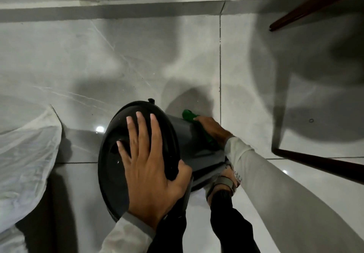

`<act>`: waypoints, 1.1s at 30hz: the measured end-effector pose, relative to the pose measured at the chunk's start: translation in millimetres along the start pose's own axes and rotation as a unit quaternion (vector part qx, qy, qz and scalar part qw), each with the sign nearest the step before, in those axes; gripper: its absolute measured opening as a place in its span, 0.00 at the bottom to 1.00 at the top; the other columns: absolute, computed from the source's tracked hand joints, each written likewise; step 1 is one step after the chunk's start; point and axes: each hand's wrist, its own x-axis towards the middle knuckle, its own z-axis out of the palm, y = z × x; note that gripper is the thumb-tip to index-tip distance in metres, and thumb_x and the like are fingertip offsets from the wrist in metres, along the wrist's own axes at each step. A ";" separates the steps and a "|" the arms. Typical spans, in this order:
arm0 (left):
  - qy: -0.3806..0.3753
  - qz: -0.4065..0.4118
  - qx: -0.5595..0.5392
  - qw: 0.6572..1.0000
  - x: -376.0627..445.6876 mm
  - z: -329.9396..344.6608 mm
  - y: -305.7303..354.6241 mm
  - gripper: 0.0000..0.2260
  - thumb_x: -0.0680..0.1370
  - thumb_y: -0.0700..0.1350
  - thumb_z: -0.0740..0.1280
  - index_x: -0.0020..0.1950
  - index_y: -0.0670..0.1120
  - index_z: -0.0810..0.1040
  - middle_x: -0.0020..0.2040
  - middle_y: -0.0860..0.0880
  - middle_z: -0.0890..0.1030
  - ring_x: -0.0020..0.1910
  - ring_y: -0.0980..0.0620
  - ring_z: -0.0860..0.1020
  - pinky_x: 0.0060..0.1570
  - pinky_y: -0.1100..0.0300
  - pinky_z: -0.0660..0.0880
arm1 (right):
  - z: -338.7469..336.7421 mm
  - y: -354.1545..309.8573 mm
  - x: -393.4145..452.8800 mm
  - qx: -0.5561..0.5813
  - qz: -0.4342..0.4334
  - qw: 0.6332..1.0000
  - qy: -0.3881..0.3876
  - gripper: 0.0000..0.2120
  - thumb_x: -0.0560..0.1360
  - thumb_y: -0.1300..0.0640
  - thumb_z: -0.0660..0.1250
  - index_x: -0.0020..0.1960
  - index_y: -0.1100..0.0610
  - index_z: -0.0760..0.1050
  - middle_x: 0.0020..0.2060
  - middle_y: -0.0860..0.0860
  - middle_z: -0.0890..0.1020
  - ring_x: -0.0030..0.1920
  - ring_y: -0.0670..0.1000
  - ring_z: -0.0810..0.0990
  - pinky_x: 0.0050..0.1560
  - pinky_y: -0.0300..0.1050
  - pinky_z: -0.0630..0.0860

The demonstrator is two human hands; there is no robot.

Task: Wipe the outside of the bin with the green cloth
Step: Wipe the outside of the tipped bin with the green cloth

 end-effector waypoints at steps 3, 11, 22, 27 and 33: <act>-0.001 -0.022 -0.015 1.000 3.3 -5.0 -1.0 0.45 0.69 0.59 0.56 0.85 0.46 0.53 0.86 0.45 0.48 0.86 0.45 0.40 0.80 0.28 0.45 | 7.2 -23.1 -24.5 0.021 -0.054 0.998 -0.026 0.22 0.82 0.44 0.60 0.70 0.53 0.80 0.68 0.59 0.82 0.68 0.63 0.80 0.75 0.63 0.72; 0.006 -0.104 -0.094 0.990 25.8 -21.2 -10.3 0.43 0.68 0.61 0.54 0.84 0.60 0.49 0.87 0.48 0.47 0.85 0.49 0.38 0.80 0.27 0.43 | 51.8 -31.8 -93.1 -0.017 -0.348 0.937 0.005 0.24 0.85 0.49 0.59 0.80 0.49 0.69 0.78 0.49 0.74 0.78 0.48 0.72 0.79 0.46 0.66; 0.002 -0.116 -0.128 0.985 29.2 -25.5 -21.0 0.36 0.69 0.61 0.55 0.78 0.69 0.58 0.87 0.49 0.46 0.85 0.50 0.38 0.80 0.27 0.43 | 18.8 14.1 -7.3 -0.027 -0.117 0.985 0.120 0.23 0.85 0.41 0.58 0.73 0.49 0.77 0.69 0.56 0.83 0.69 0.61 0.80 0.65 0.48 0.73; 0.001 -0.101 -0.111 0.989 25.1 -18.4 -8.4 0.36 0.68 0.60 0.55 0.79 0.67 0.62 0.87 0.49 0.47 0.85 0.50 0.38 0.80 0.28 0.42 | 3.5 34.8 -3.3 0.017 -0.027 0.994 0.109 0.30 0.82 0.33 0.58 0.77 0.49 0.73 0.73 0.58 0.79 0.72 0.63 0.77 0.77 0.60 0.71; 0.011 -0.148 -0.116 0.982 33.6 -22.7 -0.2 0.37 0.67 0.62 0.53 0.78 0.66 0.65 0.87 0.47 0.47 0.85 0.48 0.39 0.78 0.25 0.41 | 16.4 4.6 -37.9 0.041 -0.139 0.984 0.104 0.24 0.80 0.41 0.69 0.72 0.49 0.77 0.57 0.47 0.82 0.55 0.48 0.79 0.58 0.42 0.74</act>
